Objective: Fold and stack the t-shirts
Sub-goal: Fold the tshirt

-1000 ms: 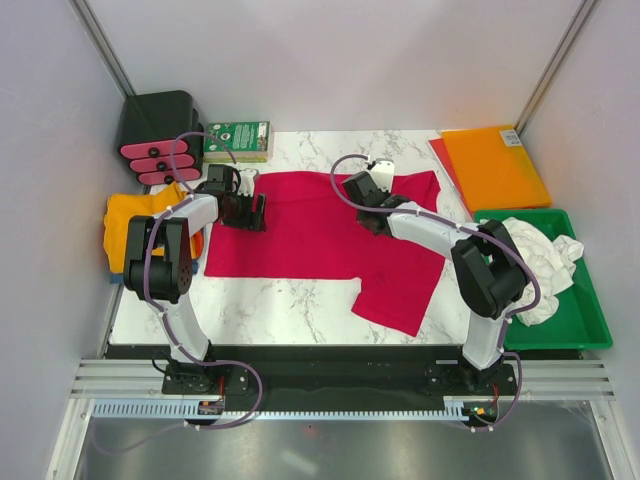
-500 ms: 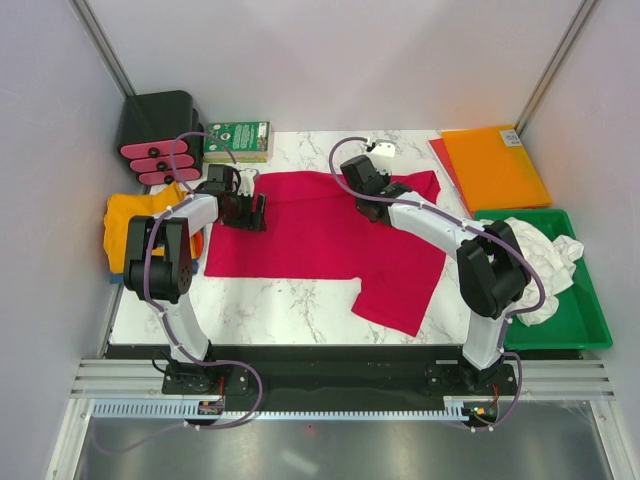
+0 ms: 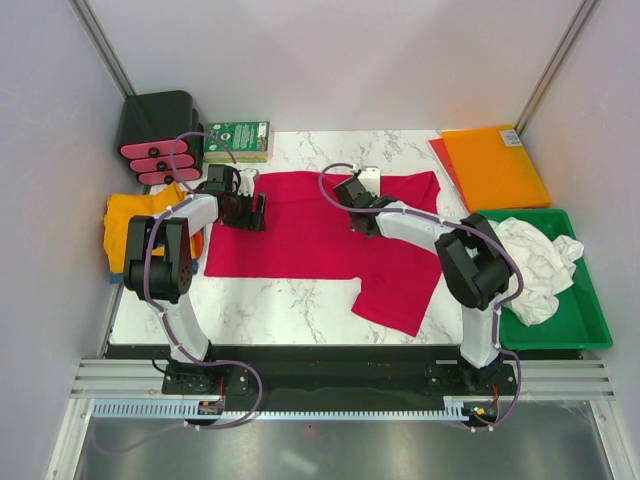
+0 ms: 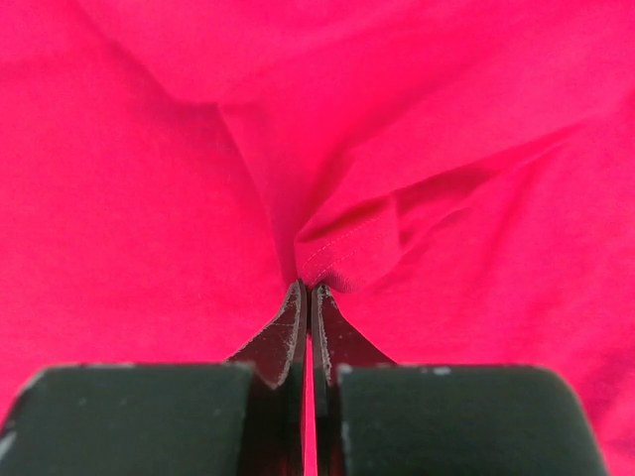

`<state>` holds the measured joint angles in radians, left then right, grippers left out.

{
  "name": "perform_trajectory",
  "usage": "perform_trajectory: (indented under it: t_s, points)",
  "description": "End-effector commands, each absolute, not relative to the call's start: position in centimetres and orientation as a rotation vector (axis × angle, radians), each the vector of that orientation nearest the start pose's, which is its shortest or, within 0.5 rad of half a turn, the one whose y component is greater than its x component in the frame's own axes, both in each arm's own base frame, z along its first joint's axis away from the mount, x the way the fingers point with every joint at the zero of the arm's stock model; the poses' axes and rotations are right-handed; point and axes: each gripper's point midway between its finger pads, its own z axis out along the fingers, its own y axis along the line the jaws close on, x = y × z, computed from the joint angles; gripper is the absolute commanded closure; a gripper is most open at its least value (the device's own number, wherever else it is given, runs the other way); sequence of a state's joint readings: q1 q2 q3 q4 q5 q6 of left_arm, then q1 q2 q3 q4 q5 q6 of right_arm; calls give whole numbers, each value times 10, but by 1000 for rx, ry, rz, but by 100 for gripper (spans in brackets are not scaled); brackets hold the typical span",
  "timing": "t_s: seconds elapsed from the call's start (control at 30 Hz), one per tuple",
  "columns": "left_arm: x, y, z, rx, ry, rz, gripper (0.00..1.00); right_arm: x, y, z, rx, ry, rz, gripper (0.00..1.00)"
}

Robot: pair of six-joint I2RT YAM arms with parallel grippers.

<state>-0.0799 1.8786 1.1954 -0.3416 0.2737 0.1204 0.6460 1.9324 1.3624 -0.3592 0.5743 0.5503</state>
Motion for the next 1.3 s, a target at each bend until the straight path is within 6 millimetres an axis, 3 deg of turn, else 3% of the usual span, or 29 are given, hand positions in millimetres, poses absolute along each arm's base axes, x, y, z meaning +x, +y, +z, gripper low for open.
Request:
perform_trajectory:
  t_s: [0.0,0.03,0.13,0.17,0.27,0.37,0.5,0.57,0.83,1.03,1.27]
  points:
    - [410,-84,22,336,2560,-394,22,422,239,61,0,2356,-82,96]
    - [410,-83,23,337,2558,-389,22,423,242,63,-16,2353,-73,93]
    - [410,-83,24,340,2556,-386,22,430,243,71,-15,2329,-72,70]
    - [410,-83,24,342,2557,-386,22,433,242,79,0,2308,-77,55]
    - [410,-83,25,343,2554,-387,22,436,237,99,34,2260,-89,36]
    - [412,-84,27,337,2549,-394,22,436,224,122,91,2198,-123,30]
    - [413,-85,28,335,2547,-401,22,432,204,129,161,2175,-153,35]
    - [413,-85,28,333,2546,-402,22,428,193,118,199,2196,-171,48]
    - [411,-84,25,338,2553,-391,22,416,162,62,258,2293,-273,72]
    - [412,-84,25,337,2554,-389,22,421,153,38,275,2330,-307,74]
    - [412,-83,25,335,2553,-380,22,430,150,28,311,2334,-304,70]
